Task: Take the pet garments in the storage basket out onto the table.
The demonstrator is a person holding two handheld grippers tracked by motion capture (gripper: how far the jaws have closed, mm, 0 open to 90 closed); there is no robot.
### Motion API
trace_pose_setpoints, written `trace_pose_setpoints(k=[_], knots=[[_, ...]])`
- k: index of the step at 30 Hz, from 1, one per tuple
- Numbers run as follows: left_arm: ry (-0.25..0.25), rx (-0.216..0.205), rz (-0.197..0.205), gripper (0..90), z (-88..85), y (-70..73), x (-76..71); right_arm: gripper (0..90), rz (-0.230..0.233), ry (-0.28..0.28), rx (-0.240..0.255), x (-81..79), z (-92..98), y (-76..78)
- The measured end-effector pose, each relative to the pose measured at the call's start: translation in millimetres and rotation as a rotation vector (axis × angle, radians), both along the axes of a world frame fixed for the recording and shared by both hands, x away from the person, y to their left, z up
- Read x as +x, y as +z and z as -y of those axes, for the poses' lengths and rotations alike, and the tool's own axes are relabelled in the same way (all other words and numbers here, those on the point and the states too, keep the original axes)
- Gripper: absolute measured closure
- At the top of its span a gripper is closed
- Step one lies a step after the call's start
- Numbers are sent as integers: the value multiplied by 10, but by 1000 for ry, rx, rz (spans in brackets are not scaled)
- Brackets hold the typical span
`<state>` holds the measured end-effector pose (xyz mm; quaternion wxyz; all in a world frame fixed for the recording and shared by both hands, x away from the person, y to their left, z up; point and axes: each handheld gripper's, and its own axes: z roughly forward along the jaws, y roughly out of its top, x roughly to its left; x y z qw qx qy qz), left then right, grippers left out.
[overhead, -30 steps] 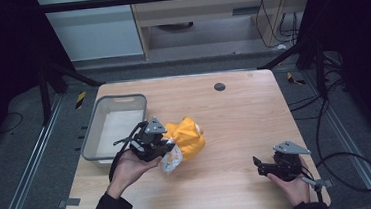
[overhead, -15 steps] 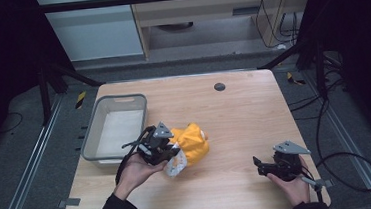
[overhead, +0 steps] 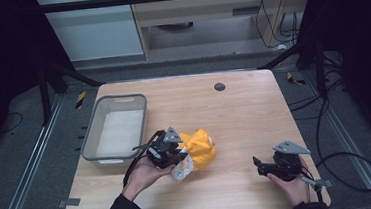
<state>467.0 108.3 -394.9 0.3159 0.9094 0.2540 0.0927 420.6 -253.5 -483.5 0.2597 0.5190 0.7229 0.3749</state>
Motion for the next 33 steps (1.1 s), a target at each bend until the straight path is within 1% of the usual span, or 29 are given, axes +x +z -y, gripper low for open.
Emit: trace_pose_setpoints(k=[3, 9, 12, 15, 19, 24, 28, 33], knots=[[-5, 8, -4, 817, 24, -47, -7, 88, -3, 2, 0, -2, 0, -1], [-17, 10, -13, 814, 52, -141, -15, 88, -3, 1, -3, -1, 0, -3], [-19, 5, -15, 813, 66, -179, -28, 88, -3, 1, -3, -2, 0, -3], [-25, 12, -18, 811, 89, -223, -31, 87, -2, 3, -5, -2, -1, -5], [-28, 18, -21, 806, 112, -253, -35, 87, -2, 2, -5, -4, 1, -4], [-30, 27, -28, 787, 132, -312, -35, 86, -3, 5, -5, -6, -1, -5], [-31, 33, -30, 776, 142, -334, -37, 85, -2, 6, -6, -7, -1, -5], [-30, 39, -34, 733, 161, -365, -45, 85, -7, 6, -2, -11, -3, -3]])
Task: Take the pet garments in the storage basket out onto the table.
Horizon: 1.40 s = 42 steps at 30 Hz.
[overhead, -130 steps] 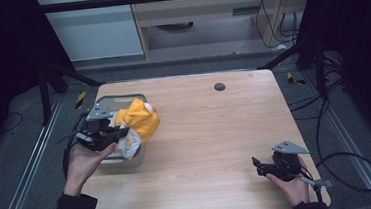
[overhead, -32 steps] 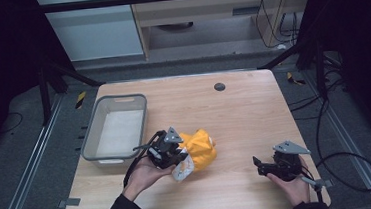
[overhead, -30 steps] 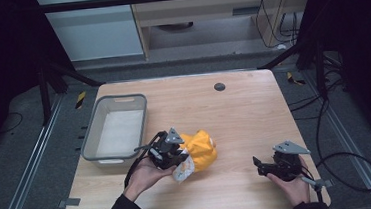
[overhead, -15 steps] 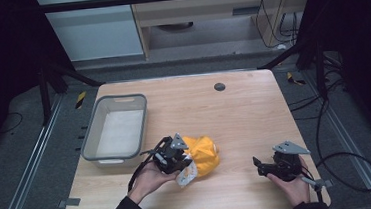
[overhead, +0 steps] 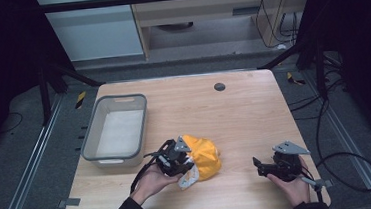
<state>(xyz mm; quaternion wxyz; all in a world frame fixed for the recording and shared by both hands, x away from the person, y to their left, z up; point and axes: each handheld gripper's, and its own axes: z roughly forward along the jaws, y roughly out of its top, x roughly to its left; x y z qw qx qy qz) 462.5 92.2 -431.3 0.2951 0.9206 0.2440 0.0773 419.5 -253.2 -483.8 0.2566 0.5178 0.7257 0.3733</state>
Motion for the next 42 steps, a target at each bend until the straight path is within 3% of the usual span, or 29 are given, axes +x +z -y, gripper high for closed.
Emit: trace_pose_setpoints(k=[10, 24, 29, 42], knots=[[14, 14, -4, 651, 6, -46, 3, 83, -2, 1, 4, -4, -6, 1], [43, 59, 50, 361, -28, -72, -50, 78, 6, 2, -8, -4, 2, -4], [54, 48, 62, 313, -77, -51, -79, 77, 5, 1, -8, -5, 4, -4], [111, -42, 129, 217, -275, 80, -197, 74, 6, 0, -8, -8, 8, -5]])
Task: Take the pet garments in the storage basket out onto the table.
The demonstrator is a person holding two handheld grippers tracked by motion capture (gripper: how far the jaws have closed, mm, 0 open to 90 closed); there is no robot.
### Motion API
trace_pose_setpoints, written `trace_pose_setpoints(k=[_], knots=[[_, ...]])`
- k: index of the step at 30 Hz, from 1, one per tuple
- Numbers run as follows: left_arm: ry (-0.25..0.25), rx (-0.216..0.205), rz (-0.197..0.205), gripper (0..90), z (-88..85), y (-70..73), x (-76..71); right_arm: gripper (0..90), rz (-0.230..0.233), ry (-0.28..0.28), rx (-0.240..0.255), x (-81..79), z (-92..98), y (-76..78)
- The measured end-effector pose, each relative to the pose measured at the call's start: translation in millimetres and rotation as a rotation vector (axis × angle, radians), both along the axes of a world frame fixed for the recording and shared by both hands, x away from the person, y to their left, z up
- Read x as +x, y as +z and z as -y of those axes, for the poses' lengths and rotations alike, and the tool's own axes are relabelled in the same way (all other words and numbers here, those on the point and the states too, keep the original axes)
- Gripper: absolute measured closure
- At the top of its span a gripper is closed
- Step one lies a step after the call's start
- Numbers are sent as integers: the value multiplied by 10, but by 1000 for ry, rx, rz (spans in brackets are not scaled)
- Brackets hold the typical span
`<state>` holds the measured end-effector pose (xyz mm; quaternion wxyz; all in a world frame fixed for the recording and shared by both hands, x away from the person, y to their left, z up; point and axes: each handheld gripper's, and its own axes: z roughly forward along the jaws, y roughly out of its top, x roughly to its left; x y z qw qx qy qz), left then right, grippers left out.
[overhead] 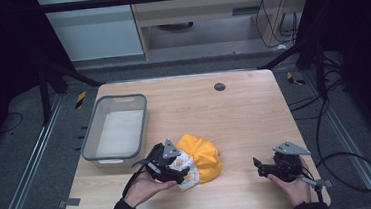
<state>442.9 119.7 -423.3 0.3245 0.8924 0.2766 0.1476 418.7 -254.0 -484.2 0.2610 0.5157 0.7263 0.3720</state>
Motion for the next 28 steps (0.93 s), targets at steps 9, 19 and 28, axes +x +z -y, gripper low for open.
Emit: trace_pose_setpoints(k=[9, 19, 28], knots=[[63, -70, 48, 200, -200, 44, -77, 71, -2, 1, 3, -5, 0, 0], [125, -137, 104, 193, -442, 19, -210, 66, -8, 4, 5, -5, -5, -4], [157, -184, 113, 200, -679, -82, -334, 63, -6, 6, -5, -6, -4, -12]])
